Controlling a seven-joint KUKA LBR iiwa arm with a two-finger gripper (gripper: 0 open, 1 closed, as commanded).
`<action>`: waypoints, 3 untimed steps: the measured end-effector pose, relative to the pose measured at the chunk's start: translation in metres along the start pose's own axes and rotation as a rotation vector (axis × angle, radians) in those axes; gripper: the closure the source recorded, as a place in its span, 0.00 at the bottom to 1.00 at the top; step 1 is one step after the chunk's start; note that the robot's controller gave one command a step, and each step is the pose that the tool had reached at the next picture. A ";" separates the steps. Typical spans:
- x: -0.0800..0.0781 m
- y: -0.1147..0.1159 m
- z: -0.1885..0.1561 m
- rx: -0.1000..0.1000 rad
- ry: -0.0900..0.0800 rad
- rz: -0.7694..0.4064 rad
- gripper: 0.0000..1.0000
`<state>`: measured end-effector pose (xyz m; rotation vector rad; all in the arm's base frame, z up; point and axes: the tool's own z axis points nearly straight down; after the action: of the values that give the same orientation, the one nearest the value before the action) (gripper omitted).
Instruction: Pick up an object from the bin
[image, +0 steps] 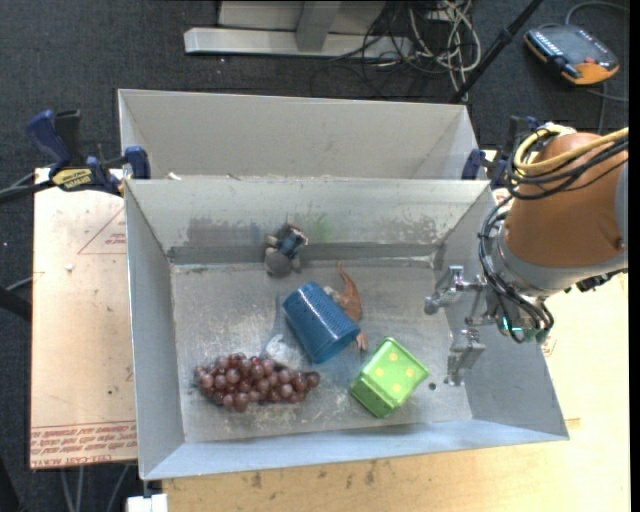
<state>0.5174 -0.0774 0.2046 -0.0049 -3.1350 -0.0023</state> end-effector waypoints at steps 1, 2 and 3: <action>-0.002 0.000 -0.003 0.001 -0.007 -0.003 0.00; 0.004 0.020 0.044 0.002 -0.010 -0.126 0.00; 0.016 0.051 0.059 0.002 -0.006 -0.472 0.00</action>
Offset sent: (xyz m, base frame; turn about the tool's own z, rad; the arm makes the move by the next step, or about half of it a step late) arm -0.0156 0.0585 -0.1346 -0.3583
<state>0.5015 -0.0266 0.1460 0.7304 -3.0555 -0.0018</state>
